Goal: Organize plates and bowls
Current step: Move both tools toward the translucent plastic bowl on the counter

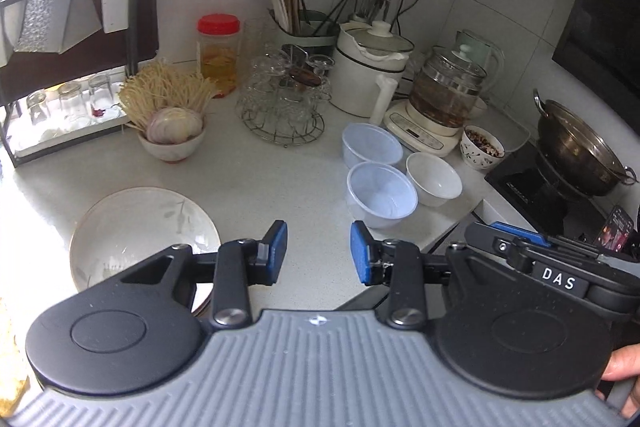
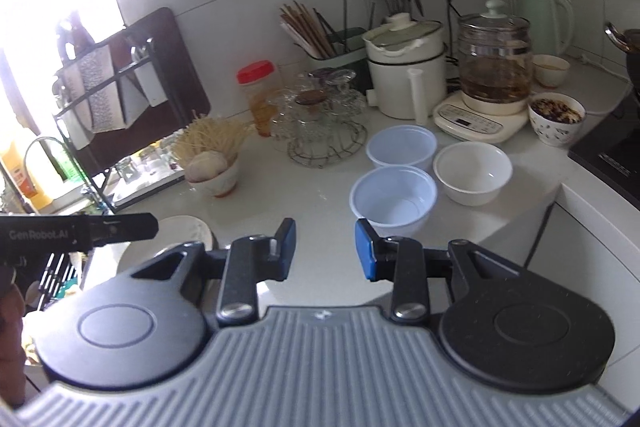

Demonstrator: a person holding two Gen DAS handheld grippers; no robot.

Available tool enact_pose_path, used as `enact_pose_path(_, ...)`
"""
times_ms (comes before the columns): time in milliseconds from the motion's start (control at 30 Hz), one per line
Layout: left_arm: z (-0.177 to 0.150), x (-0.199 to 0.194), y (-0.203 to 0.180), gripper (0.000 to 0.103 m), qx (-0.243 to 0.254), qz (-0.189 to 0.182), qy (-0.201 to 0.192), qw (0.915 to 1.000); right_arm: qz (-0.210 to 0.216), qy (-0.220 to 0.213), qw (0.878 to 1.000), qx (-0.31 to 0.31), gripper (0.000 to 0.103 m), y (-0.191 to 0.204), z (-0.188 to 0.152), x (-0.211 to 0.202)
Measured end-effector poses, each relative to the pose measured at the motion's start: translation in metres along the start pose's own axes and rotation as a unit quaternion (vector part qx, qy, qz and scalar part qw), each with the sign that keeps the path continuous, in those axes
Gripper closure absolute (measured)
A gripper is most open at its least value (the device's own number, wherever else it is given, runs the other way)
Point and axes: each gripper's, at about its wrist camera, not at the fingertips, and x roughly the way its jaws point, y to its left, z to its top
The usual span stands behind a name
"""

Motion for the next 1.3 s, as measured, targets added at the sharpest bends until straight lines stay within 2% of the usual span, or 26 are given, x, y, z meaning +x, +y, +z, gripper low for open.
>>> enact_pose_path(233, 0.000, 0.027, -0.009, 0.063, -0.010, -0.036, 0.007, 0.9993, -0.027, -0.005, 0.999, 0.025, 0.067, -0.025, -0.003, -0.001)
enact_pose_path(333, 0.005, 0.039, -0.012, 0.063, -0.024, -0.065, 0.021, 0.9974, -0.037, -0.012, 0.999, 0.035, 0.067, -0.035, -0.001, 0.000)
enact_pose_path(467, 0.011, 0.059, -0.023, 0.063, -0.001, -0.067, 0.029, 0.9973, -0.047, -0.019, 0.997, 0.056, 0.067, -0.050, 0.004, 0.004)
enact_pose_path(667, 0.021, 0.091, -0.035, 0.063, 0.009, -0.083, 0.039, 0.9958, -0.055, -0.017, 0.996, 0.072, 0.067, -0.068, 0.010, 0.019)
enact_pose_path(800, 0.028, 0.122, -0.038, 0.063, 0.002, -0.081, 0.050, 0.9955, -0.045, -0.005, 0.996, 0.076, 0.067, -0.082, 0.013, 0.041)
enact_pose_path(967, 0.043, 0.166, -0.034, 0.063, -0.030, -0.083, 0.077, 0.9931, -0.053, 0.012, 0.995, 0.085, 0.067, -0.101, 0.029, 0.073)
enact_pose_path(1100, 0.051, 0.198, -0.036, 0.063, -0.037, -0.074, 0.086, 0.9928, -0.052, 0.024, 0.994, 0.095, 0.067, -0.111, 0.033, 0.097)
enact_pose_path(1300, 0.056, 0.239, -0.033, 0.063, -0.050, -0.063, 0.114, 0.9902, -0.031, 0.075, 0.990, 0.113, 0.067, -0.123, 0.031, 0.138)
